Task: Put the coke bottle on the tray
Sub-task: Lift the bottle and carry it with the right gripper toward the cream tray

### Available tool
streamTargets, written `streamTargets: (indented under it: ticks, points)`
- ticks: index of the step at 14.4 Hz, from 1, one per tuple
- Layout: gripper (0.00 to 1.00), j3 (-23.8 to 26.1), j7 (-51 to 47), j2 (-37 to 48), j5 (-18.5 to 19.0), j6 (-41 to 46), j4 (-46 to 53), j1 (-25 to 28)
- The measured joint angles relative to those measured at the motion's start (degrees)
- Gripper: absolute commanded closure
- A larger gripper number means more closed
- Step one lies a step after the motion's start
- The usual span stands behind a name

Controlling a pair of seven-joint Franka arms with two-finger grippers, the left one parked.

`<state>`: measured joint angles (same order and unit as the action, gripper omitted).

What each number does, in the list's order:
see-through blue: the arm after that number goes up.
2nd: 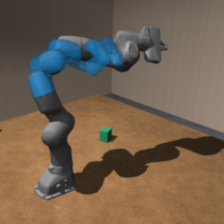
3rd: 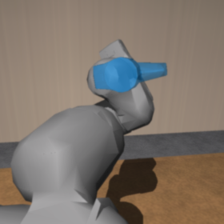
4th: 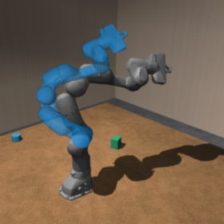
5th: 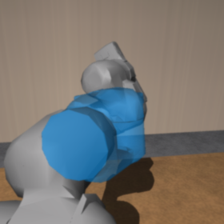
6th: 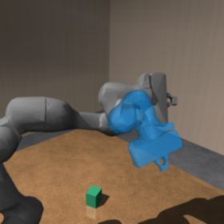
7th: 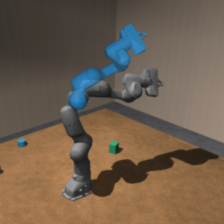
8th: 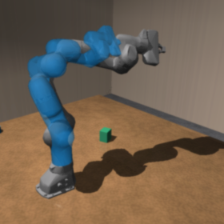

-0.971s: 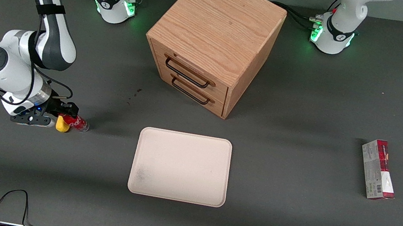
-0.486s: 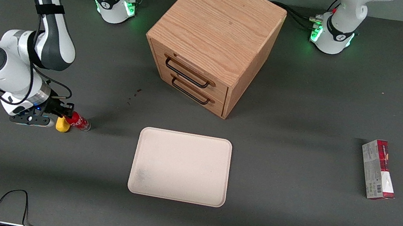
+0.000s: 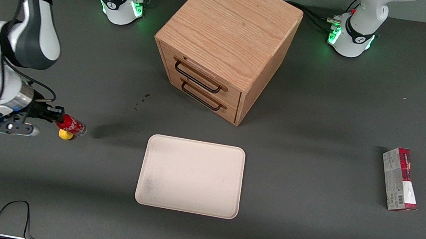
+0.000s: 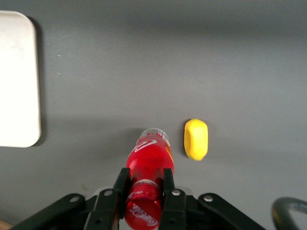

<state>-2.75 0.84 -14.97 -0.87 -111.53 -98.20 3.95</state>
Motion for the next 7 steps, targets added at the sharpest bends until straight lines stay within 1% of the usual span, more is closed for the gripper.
streamTargets:
  ticks: [4,7]
  points:
    - [1.0,0.0,0.7,0.6,0.0,16.4,14.5,-0.1]
    - [1.0,0.0,1.1,1.0,0.0,26.3,23.3,-0.4]
